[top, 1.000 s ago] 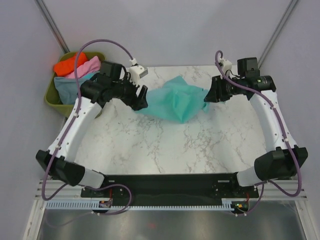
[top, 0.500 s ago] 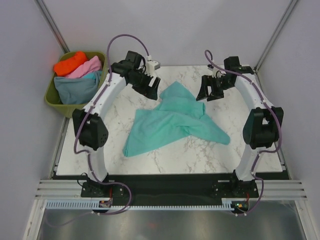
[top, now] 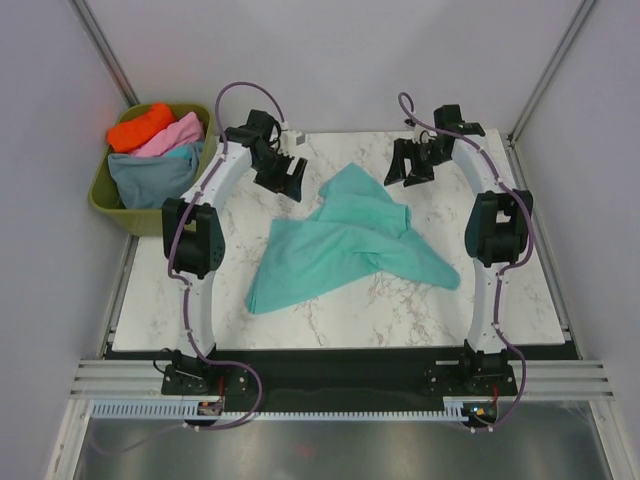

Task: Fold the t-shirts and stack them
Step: Flatten the tshirt out

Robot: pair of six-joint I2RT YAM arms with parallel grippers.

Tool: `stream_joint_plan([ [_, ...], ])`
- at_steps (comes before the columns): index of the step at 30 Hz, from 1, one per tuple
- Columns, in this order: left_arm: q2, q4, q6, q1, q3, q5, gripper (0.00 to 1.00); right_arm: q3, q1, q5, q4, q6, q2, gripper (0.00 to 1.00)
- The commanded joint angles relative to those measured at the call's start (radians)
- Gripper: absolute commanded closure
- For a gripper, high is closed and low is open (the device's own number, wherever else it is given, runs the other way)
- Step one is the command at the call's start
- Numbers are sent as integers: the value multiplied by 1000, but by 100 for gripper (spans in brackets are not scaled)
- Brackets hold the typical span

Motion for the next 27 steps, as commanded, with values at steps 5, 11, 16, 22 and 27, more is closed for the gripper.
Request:
stream_joint_plan([
  [5, -137, -22, 12, 62, -175, 3, 14, 279, 25, 3, 52, -15, 251, 17],
  [11, -189, -28, 13, 71, -260, -8, 14, 366, 66, -26, 113, 27, 379, 19],
  [16, -258, -37, 13, 68, -332, -17, 14, 425, 88, -50, 190, 102, 455, 19],
  [22, -313, -50, 12, 67, -378, -28, 14, 470, 99, -66, 271, 188, 535, 22],
  [27, -362, -59, 9, 62, -429, -39, 14, 490, 109, -68, 338, 237, 577, 38],
])
